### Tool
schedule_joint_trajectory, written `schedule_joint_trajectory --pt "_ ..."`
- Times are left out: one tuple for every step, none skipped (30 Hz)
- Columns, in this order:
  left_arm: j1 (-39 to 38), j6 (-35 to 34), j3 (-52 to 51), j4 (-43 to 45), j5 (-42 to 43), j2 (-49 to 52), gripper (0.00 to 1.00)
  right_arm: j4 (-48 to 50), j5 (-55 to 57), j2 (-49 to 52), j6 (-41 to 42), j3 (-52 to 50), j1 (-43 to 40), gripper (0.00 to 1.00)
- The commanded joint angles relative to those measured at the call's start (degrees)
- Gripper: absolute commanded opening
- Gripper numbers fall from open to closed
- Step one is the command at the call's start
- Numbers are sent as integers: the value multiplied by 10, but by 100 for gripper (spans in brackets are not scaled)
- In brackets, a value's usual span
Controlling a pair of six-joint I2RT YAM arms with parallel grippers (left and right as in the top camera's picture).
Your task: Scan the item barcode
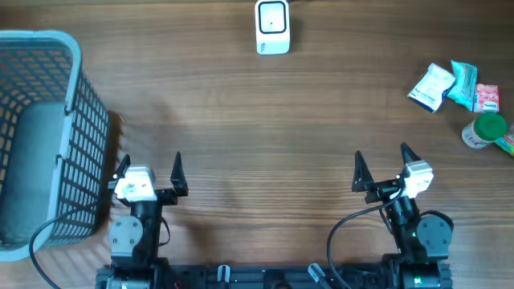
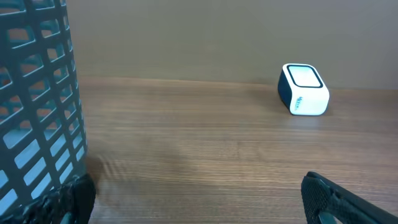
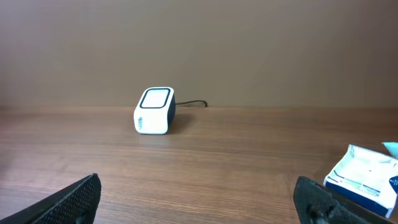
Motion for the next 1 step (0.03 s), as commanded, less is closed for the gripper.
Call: schedule_joint_trajectory --pt "4 9 -5 2 9 -6 100 1 7 -6 -9 -1 3 100"
